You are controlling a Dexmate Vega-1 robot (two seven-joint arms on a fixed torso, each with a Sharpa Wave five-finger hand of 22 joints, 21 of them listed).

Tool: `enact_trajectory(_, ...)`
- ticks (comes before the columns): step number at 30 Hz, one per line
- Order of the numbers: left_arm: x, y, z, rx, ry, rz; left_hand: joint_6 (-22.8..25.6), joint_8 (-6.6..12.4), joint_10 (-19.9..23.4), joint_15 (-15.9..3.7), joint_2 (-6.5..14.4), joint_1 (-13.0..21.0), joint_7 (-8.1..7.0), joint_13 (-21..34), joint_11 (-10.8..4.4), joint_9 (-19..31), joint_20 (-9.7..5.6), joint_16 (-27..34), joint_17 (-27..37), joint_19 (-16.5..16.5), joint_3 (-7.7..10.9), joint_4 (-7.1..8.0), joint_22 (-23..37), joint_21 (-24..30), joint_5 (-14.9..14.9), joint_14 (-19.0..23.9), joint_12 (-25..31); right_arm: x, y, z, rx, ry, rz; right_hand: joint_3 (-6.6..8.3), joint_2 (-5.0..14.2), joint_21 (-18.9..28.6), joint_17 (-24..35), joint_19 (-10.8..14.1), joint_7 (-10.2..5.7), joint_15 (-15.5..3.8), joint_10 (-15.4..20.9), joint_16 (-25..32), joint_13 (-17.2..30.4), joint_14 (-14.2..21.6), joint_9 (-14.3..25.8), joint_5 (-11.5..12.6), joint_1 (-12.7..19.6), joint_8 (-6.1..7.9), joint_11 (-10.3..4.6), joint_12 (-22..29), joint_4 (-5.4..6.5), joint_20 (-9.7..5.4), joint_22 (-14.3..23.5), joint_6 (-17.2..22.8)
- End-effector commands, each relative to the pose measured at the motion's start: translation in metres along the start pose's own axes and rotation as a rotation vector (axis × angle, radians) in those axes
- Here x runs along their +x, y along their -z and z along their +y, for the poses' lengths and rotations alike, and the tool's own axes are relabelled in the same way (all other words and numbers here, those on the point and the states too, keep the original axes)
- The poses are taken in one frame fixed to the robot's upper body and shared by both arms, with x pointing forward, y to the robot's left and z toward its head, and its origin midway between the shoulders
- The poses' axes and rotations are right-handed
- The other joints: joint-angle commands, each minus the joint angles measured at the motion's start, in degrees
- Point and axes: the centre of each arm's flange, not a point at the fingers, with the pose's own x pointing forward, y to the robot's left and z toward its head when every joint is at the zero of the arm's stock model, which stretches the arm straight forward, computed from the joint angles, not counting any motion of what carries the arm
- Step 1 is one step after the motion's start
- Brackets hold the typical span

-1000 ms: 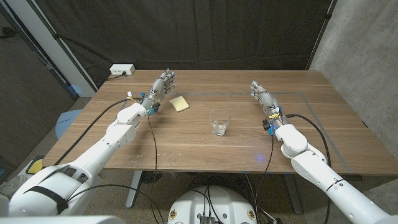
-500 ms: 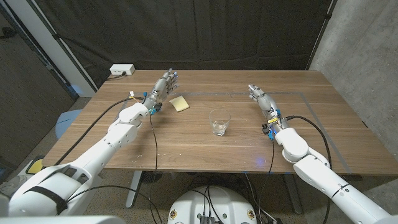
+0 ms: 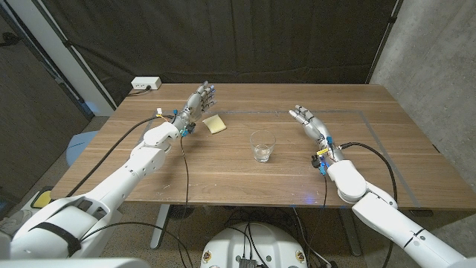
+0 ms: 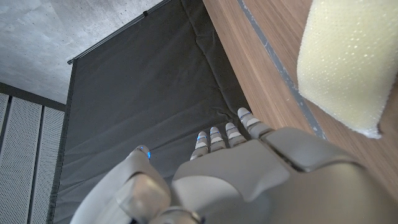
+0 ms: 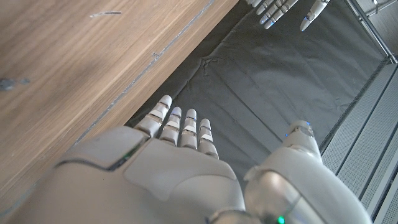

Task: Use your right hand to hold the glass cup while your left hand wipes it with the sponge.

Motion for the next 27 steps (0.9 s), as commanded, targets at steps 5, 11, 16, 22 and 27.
enact_trajectory(5, -0.002, -0.003, -0.006, 0.007, 0.024, -0.003, 0.11, 0.39, 0.23, -1.06, -0.11, 0.20, -0.07, 0.32, -0.21, 0.23, 0.05, 0.08, 0.19, 0.55, -0.43, 0.15, 0.16, 0.42, 0.16, 0.39, -0.02, -0.028, -0.010, 0.021, -0.108, -0.003, 0.019, -1.50, -2.76, -0.18, 0.21, -0.14, -0.29, 0.02, -2.31, 0.09, 0.31, -0.55, 0.20, 1.59, 1.78, -0.22, -0.65, -0.47, -0.40, -0.05, 0.02, -2.32)
enact_trajectory(11, -0.005, -0.008, -0.009, 0.015, 0.031, -0.011, 0.13, 0.38, 0.24, -1.03, -0.07, 0.19, -0.09, 0.32, -0.14, 0.23, 0.09, 0.05, 0.19, 0.54, -0.49, 0.18, 0.16, 0.42, 0.17, 0.35, -0.03, -0.036, -0.010, 0.030, -0.155, -0.005, 0.037, -2.41, -3.38, -1.19, 0.23, -2.89, -0.20, 0.61, -3.54, -0.19, 0.34, -1.85, 0.27, 2.54, 2.96, -0.10, -0.58, -0.56, -0.19, -1.81, 0.08, -2.96)
enact_trajectory(16, -0.007, -0.009, -0.010, 0.019, 0.031, -0.009, 0.12, 0.36, 0.23, -0.98, -0.03, 0.19, -0.15, 0.32, -0.20, 0.23, 0.09, 0.05, 0.20, 0.53, -0.54, 0.21, 0.16, 0.41, 0.18, 0.38, -0.05, -0.041, -0.014, 0.036, -0.216, -0.019, 0.042, -3.36, -3.53, -1.55, 0.26, -4.99, -0.36, 0.84, -5.13, -0.38, 0.39, -3.70, 0.33, 3.39, 3.76, -0.51, -0.61, -0.71, 0.10, -1.22, 0.19, -5.14)
enact_trajectory(22, -0.008, -0.009, -0.012, 0.019, 0.032, -0.008, 0.12, 0.34, 0.23, -1.03, 0.00, 0.19, -0.13, 0.32, -0.22, 0.23, 0.10, 0.04, 0.20, 0.57, -0.61, 0.23, 0.17, 0.42, 0.19, 0.39, -0.06, -0.045, -0.017, 0.043, -0.255, -0.044, 0.041, -3.98, -3.62, -1.53, 0.30, -5.76, -0.36, 0.96, -6.19, -0.40, 0.43, -4.70, 0.40, 3.84, 3.98, -0.51, -0.54, -0.82, 0.28, -0.99, 0.25, -6.01)
enact_trajectory(27, -0.008, -0.011, -0.013, 0.018, 0.035, -0.010, 0.18, 0.35, 0.29, -1.05, 0.03, 0.18, -0.15, 0.32, -0.14, 0.23, 0.11, 0.03, 0.20, 0.56, -0.67, 0.26, 0.17, 0.42, 0.20, 0.38, -0.06, -0.048, -0.015, 0.055, -0.252, -0.055, 0.024, -4.46, -3.66, -1.23, 0.32, -5.52, -0.06, 0.56, -6.40, -0.17, 0.46, -4.69, 0.44, 4.14, 4.08, -0.52, -0.43, -0.67, 0.41, -2.08, 0.29, -6.67)
